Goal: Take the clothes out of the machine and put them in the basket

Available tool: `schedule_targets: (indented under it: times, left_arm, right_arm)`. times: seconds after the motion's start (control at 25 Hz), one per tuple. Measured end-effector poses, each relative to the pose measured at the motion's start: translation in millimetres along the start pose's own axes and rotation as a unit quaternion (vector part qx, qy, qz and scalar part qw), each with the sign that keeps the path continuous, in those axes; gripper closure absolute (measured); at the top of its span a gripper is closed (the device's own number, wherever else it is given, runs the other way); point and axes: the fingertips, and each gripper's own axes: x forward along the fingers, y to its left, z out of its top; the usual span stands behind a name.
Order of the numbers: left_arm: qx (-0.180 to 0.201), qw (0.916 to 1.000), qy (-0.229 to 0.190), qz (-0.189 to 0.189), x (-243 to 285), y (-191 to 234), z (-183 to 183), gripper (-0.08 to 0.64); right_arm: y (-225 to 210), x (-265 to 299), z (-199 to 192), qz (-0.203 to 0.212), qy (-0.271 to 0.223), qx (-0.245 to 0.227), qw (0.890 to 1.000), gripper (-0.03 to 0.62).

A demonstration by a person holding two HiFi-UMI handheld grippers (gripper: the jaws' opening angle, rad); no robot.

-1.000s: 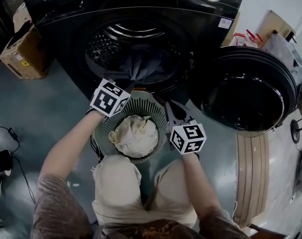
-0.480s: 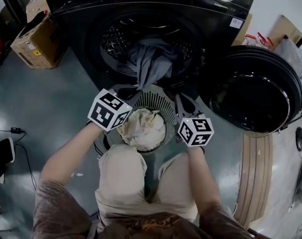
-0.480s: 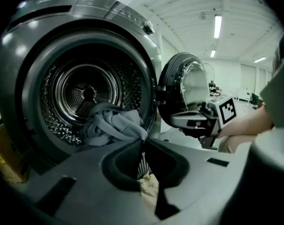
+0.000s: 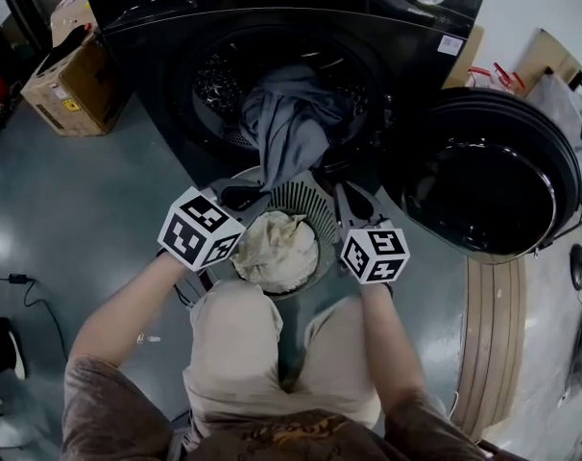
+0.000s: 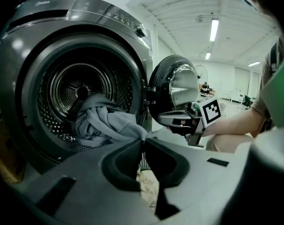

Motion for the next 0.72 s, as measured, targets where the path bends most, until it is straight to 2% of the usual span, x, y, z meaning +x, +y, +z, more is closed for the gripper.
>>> schedule_targets:
  times: [0.08, 0.2, 0.28, 0.56, 0.72]
  left_arm:
    - [0.002, 1.0000, 0.002, 0.009, 4.0, 7.6, -4.3, 0.518]
    - [0.007, 0.9995, 0.008, 0.029, 13.0, 21.9, -10.8, 0.342]
    - [0.010, 0.9992, 0.007, 0.039, 20.7, 32.3, -11.1, 0.284]
    - [0.038, 0.9959, -0.013, 0.082, 73.1, 91.5, 19.5, 0.255]
    - [0.067, 0.9925, -0.002, 0.102, 119.0, 127.0, 37.5, 0.239]
  right_arm:
    - [1.6, -0.7, 0.1, 0.002, 0.000, 0.000, 1.000, 0.597]
    - [3.1, -3.7, 1.3, 0.002, -0.001, -0.002, 1.000, 0.597]
    - [2.1, -5.9, 2.2, 0.000, -0.001, -0.003, 1.000, 0.597]
    - [1.7, -11.2, 5.1, -0.005, -0.002, -0.008, 1.000, 0.597]
    - [0.8, -14.7, 7.2, -0.010, -0.002, -0.017, 1.000, 0.597]
